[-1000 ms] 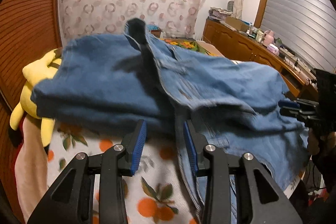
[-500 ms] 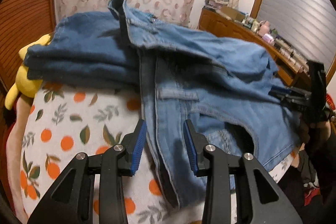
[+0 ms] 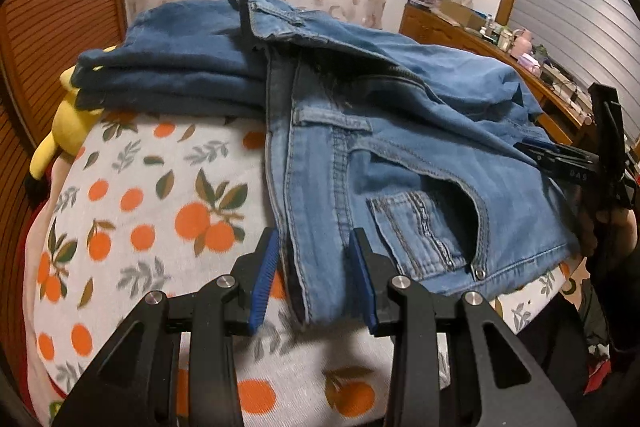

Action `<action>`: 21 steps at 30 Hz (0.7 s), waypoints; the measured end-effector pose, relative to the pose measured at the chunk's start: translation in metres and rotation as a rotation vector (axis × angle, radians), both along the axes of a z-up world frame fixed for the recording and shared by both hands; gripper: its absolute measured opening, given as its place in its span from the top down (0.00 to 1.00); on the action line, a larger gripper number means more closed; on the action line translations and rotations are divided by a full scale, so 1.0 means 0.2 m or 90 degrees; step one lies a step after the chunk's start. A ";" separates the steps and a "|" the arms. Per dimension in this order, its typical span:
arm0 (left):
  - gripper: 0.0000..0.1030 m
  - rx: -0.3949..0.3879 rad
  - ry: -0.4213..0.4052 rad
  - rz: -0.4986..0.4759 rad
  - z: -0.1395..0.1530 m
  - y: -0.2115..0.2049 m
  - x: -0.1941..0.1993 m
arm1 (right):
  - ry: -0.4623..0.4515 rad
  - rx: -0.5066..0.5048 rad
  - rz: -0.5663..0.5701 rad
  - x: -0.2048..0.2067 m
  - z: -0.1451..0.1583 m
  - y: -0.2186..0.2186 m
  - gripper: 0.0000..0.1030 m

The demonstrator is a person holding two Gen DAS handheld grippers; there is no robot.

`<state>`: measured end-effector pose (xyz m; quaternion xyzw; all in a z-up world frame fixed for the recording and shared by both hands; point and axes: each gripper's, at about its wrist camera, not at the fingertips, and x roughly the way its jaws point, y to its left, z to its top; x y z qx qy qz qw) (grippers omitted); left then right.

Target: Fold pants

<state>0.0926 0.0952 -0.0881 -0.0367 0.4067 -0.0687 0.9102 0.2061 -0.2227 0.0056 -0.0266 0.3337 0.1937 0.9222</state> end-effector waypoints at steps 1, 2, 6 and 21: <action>0.64 -0.001 0.002 0.004 -0.01 0.00 -0.01 | -0.001 -0.001 0.001 -0.01 -0.02 -0.02 0.46; 0.64 -0.002 0.004 0.008 -0.02 0.00 -0.02 | 0.000 0.000 0.003 -0.01 -0.03 -0.03 0.46; 0.64 -0.002 -0.009 0.027 -0.03 -0.01 -0.07 | 0.001 0.005 0.003 -0.03 -0.05 -0.04 0.46; 0.98 0.021 -0.060 0.012 0.12 -0.04 -0.21 | 0.000 -0.020 -0.005 -0.03 -0.07 -0.04 0.46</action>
